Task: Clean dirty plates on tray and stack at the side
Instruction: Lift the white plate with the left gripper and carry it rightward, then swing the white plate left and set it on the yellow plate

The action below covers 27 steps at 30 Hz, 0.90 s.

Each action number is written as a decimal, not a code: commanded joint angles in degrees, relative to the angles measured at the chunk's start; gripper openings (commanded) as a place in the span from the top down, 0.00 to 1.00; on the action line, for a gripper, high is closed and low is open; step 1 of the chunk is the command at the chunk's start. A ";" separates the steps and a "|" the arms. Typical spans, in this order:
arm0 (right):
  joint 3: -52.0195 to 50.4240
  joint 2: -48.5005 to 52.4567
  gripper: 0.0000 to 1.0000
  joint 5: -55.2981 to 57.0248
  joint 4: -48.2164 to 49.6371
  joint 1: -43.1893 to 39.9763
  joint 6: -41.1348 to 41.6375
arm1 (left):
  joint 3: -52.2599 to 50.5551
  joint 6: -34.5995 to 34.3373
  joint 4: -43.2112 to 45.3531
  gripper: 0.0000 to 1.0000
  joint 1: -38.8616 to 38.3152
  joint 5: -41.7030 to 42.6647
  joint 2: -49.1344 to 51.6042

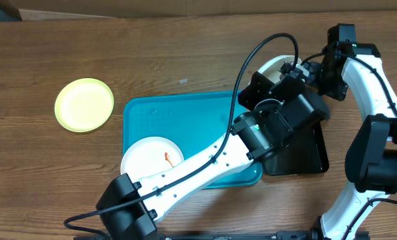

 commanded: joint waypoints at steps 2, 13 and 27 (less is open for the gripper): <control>0.85 -1.03 0.00 0.37 0.20 0.17 0.24 | 1.55 -2.08 -1.44 0.96 1.20 -0.48 1.07; 0.85 -1.03 0.00 0.37 0.20 0.17 0.24 | 1.55 -22.08 -16.20 0.96 17.25 35.12 0.04; 0.85 -1.03 0.00 0.37 0.20 0.17 0.24 | 1.55 -25.53 -25.22 0.96 63.78 69.44 -4.79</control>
